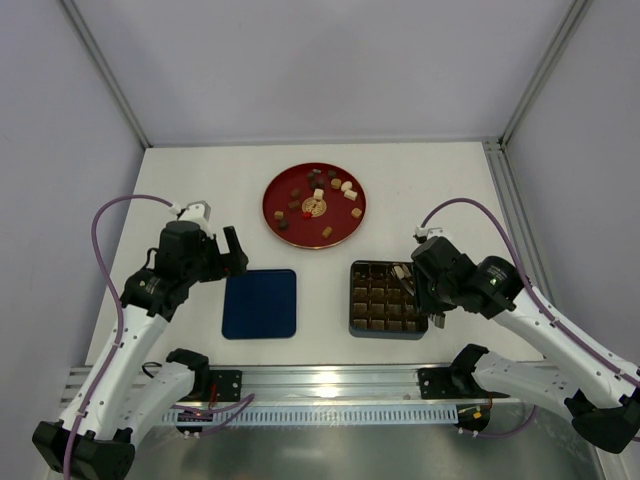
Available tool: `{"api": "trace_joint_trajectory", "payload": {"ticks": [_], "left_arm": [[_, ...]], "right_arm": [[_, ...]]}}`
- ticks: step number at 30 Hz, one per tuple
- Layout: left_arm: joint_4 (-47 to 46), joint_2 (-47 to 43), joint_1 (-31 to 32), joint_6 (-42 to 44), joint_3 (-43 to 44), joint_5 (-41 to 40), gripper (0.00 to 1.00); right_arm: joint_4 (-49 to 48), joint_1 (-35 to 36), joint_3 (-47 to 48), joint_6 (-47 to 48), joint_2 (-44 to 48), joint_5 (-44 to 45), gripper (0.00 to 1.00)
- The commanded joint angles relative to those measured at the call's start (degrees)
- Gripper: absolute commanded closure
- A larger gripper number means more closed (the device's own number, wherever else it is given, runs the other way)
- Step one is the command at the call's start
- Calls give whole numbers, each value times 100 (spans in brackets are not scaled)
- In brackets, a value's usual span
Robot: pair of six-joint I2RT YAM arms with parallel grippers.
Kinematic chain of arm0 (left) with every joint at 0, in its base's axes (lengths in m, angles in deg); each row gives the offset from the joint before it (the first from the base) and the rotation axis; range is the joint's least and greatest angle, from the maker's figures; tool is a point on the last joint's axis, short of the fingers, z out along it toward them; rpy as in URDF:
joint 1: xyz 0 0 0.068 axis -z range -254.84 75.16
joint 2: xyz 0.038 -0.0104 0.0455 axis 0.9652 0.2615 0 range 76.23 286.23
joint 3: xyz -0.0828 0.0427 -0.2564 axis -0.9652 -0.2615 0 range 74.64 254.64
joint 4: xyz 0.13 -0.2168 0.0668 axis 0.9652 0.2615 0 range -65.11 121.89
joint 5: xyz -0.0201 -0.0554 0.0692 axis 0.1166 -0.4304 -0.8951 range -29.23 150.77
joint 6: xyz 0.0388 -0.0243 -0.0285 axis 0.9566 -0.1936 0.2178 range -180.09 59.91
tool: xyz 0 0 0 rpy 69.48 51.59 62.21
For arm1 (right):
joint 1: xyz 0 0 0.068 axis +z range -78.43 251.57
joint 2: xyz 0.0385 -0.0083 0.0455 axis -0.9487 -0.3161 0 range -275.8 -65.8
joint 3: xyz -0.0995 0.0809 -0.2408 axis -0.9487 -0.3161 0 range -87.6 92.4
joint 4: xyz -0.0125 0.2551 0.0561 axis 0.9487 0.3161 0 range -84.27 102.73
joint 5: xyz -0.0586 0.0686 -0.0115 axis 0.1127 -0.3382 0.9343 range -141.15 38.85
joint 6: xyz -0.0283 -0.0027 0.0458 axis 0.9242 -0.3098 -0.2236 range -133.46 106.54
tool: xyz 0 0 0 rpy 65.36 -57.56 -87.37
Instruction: Pack the chocolate
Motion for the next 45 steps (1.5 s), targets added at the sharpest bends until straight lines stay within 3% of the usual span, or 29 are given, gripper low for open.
{"api": "trace_joint_trajectory", "payload": {"ticks": [1, 33, 45], "left_arm": [[-113, -7, 30, 82, -1, 29, 0], [-104, -7, 39, 82, -1, 29, 0], [-104, 1, 39, 82, -1, 20, 0]], "right_arm": [[-175, -22, 71, -27, 66, -3, 62], [-149, -13, 168, -9, 31, 15, 59], [-166, -22, 791, 246, -399, 32, 59]]}}
